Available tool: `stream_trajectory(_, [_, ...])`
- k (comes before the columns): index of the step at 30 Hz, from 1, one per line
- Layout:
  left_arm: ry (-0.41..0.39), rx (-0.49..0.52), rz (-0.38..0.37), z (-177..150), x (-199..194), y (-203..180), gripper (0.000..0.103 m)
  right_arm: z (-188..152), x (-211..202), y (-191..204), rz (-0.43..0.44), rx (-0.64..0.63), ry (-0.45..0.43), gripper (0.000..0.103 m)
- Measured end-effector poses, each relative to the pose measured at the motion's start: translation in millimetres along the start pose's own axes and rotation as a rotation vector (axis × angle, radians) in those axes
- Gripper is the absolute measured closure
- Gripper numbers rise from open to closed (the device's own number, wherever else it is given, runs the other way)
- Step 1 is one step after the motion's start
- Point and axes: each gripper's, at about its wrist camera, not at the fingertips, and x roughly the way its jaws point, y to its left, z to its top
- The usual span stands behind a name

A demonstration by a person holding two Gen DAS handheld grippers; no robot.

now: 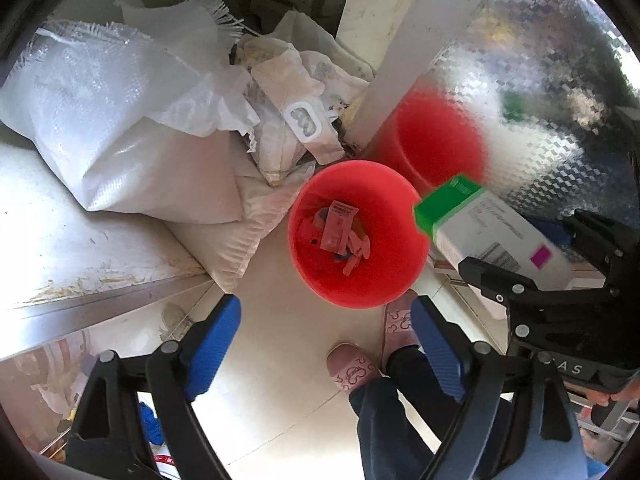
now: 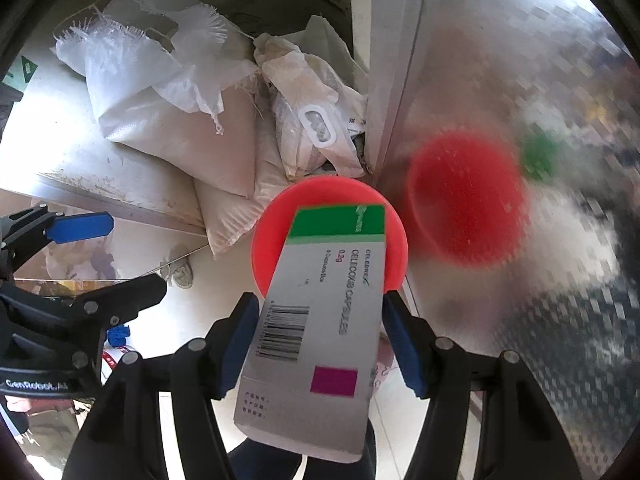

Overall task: Collect trash
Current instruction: 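Open the right gripper over the red bucket, dropping the Celecoxib box, then raise both tools back up to the counter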

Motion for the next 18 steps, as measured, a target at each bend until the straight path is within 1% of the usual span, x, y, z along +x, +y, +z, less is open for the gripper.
stream_trajectory(1, [0.004,-0.001,0.003,-0.6,1.7,0.5,0.017,0.5,2.3,0.2,0.008,-0.005,0.007,0.036])
stream_trajectory(2, [0.006,-0.005,0.005,-1.6,2.7,1.3,0.017,1.3,4.9,1.1,0.016,-0.013,0.018,0.030])
stream_trajectory(5, [0.008,-0.012,0.005,-5.4,2.4,3.5,0.017,1.8,4.5,5.2,-0.024,-0.046,0.001,0.019])
stream_trajectory(6, [0.010,-0.009,0.007,-6.9,1.5,3.4,0.017,1.0,2.5,6.6,-0.032,-0.054,-0.009,0.017])
stream_trajectory(12, [0.006,0.008,0.026,-13.3,-19.4,-0.4,0.017,-2.5,-12.5,9.6,-0.059,-0.075,-0.025,0.017])
stream_trajectory(16, [-0.019,-0.017,0.023,-18.9,-51.2,-2.7,0.017,-4.4,-31.1,13.0,-0.071,-0.082,-0.030,0.017])
stream_trajectory(18, [-0.030,-0.026,0.015,-22.8,-71.0,-6.0,0.017,-6.4,-48.9,15.4,-0.080,-0.087,-0.041,0.017])
